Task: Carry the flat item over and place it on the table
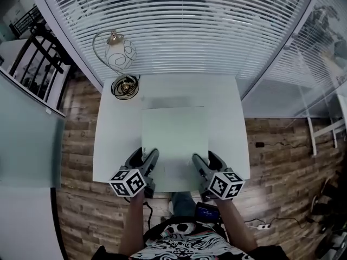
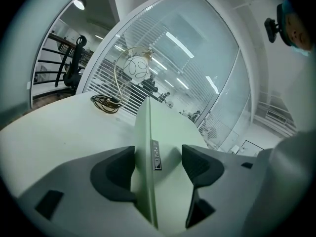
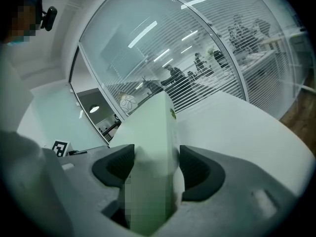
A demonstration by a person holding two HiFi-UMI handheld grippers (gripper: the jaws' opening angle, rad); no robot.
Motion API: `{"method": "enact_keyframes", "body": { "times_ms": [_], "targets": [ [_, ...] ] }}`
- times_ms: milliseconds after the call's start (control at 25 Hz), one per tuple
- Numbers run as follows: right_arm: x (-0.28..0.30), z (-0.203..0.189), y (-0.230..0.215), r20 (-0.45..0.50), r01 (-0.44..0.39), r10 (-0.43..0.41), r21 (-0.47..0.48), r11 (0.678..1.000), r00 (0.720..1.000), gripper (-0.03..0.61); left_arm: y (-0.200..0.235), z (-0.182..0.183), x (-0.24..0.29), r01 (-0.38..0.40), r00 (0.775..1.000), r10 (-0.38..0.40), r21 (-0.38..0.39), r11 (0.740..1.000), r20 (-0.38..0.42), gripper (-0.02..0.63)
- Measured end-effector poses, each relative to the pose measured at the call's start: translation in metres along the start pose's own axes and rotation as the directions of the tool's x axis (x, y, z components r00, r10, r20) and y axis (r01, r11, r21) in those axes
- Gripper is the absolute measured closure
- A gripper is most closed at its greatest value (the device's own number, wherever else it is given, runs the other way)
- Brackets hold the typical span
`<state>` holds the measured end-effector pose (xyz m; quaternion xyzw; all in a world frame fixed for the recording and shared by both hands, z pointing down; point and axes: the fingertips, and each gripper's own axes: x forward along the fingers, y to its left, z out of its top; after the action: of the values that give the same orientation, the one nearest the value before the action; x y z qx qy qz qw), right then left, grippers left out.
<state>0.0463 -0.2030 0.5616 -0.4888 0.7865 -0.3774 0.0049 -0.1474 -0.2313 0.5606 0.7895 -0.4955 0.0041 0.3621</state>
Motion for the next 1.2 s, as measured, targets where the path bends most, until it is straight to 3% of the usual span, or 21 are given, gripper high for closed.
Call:
{"method": "enact_keyframes", "body": {
  "times_ms": [440,1200],
  "targets": [
    [0.018,-0.016,-0.024,-0.063,0.043,-0.04,0.037,0.998,0.997,0.302,0.021,-0.02,0.023,-0.025,0.997,0.023,-0.041,0.999,-0.067,0.318],
    [0.067,-0.018,-0.06,-0.132,0.072,-0.06,0.091,0.993,0.989,0.302,0.055,-0.024,0.072,-0.07,0.989,0.059,-0.078,0.995,-0.137,0.327]
  ]
}}
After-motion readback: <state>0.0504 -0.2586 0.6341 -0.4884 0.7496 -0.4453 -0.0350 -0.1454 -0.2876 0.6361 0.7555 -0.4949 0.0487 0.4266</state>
